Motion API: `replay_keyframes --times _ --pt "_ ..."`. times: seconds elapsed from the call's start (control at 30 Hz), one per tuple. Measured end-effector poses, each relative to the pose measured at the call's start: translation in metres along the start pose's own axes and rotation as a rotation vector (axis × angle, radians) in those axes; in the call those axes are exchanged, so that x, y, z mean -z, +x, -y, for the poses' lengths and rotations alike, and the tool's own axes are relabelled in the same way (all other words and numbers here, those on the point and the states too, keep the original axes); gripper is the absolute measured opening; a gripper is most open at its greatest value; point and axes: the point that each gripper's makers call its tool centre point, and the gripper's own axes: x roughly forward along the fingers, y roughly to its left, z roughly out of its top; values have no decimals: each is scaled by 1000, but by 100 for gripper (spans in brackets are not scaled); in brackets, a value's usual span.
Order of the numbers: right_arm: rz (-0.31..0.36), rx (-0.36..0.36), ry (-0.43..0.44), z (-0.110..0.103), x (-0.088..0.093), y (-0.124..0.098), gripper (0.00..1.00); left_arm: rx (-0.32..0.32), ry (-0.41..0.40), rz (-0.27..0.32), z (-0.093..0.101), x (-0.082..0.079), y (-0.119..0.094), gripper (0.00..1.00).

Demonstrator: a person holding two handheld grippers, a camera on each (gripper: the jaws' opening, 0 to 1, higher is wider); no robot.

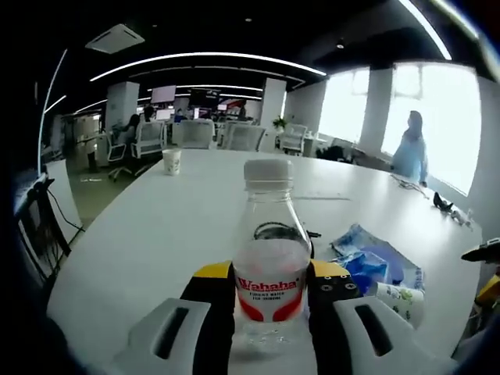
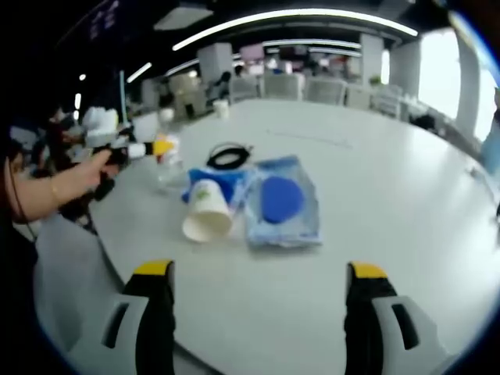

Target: Arrange the tabletop items into an orderly group along one side of the table until the central work area is clear of visible clutter.

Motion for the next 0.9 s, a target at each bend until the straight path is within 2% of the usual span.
replay_keyframes --times 0.13,0.33,0.43,0.6,0.67,0.77,0.9 --pt "9 -5 6 -2 -1 -1 87 -11 6 24 1 2 -6 34" --pt "21 -13 6 -4 -1 -2 87 -30 61 68 4 8 -13 34" --pt "26 -24 2 -8 -1 -2 87 -37 118 65 10 9 -16 34" --pt "34 -37 -13 -13 -4 -3 88 -65 100 69 10 14 -17 34" --pt "40 -39 -16 -14 -5 -3 88 -82 133 79 12 14 -19 34" --pt "47 -44 -16 -16 -7 -4 88 -85 112 81 10 14 -19 34" --pt "51 -46 -21 -17 -9 -4 88 -100 125 89 11 14 -19 34"
